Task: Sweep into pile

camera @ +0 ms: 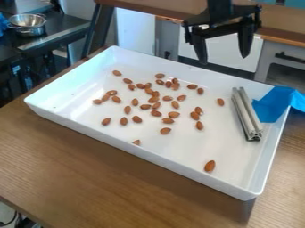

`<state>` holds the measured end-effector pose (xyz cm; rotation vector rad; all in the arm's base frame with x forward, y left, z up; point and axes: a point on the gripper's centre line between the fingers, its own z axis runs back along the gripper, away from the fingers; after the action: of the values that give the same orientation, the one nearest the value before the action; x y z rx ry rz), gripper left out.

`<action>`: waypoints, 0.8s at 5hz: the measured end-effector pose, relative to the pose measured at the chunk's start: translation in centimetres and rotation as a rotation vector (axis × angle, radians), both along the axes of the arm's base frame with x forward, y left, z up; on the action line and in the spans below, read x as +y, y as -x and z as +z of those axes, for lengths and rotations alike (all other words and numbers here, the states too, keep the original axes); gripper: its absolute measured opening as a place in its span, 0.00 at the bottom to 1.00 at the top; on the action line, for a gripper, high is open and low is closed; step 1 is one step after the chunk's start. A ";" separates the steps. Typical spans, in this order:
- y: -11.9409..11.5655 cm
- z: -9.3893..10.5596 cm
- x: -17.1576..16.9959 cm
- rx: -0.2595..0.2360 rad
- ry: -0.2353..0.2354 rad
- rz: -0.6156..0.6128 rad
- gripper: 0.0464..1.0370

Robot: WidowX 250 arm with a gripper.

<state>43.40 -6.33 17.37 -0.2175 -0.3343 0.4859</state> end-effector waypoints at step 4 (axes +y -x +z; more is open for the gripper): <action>-3.0 -4.9 -1.7 0.081 -0.045 0.001 0.96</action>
<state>46.44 -8.04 12.45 -0.1538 -0.2663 0.4868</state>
